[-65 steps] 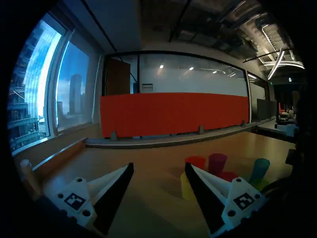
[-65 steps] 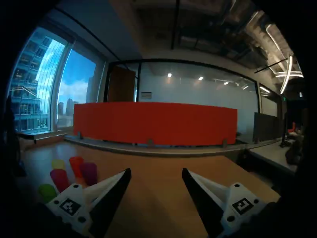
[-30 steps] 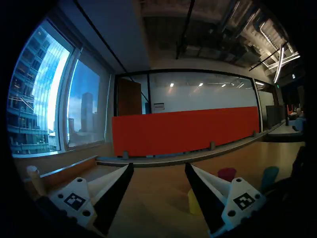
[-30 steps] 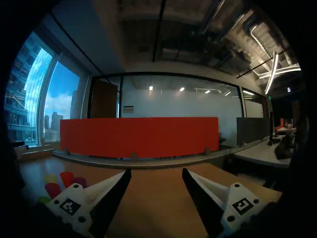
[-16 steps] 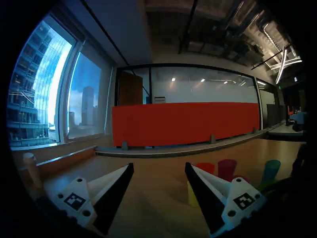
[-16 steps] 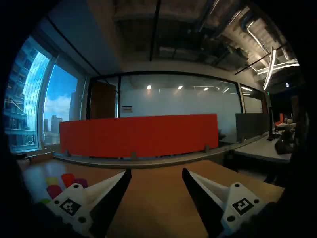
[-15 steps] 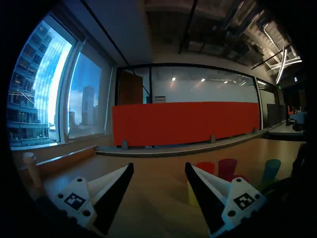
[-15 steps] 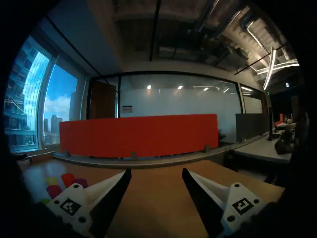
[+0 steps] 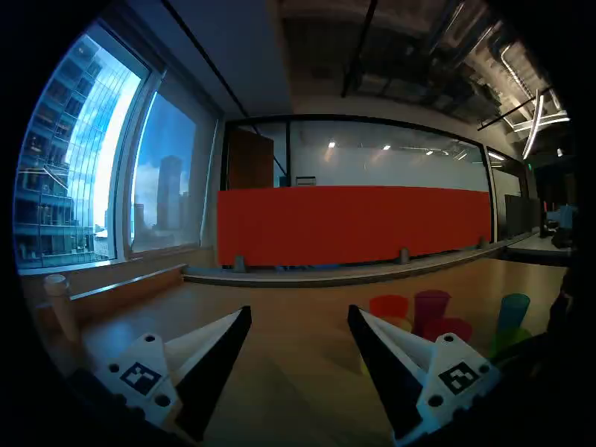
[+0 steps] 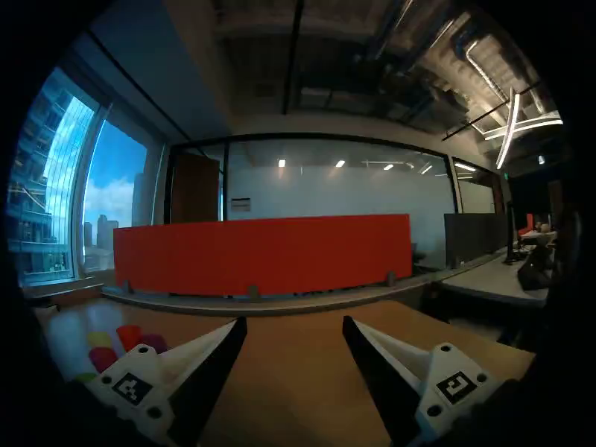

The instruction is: Pour water

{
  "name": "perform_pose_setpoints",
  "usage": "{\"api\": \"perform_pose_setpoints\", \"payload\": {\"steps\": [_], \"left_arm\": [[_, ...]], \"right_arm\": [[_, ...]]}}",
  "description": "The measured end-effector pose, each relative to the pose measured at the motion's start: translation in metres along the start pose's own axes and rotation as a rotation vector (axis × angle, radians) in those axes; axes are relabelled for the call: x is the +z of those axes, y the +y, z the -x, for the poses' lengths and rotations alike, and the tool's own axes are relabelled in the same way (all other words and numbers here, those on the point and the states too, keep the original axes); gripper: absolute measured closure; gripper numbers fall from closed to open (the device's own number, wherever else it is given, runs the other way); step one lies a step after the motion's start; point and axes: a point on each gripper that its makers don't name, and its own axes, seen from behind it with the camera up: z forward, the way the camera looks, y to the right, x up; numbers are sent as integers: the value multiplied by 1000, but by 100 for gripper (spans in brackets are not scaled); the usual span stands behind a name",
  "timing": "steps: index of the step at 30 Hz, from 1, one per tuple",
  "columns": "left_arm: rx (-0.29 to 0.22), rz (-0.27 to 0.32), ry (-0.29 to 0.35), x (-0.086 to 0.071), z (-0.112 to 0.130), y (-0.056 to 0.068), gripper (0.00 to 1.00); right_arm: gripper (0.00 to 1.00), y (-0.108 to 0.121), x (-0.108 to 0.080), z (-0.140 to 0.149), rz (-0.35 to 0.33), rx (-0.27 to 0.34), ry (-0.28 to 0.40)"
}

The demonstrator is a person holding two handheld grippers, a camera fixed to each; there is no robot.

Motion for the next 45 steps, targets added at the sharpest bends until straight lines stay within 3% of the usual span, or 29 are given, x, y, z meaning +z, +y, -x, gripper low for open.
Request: {"api": "perform_pose_setpoints", "payload": {"steps": [45], "left_arm": [[-19,20,-49,2,17,3,4]], "right_arm": [[0,-5,-2,-5,-24,-8,10]]}}
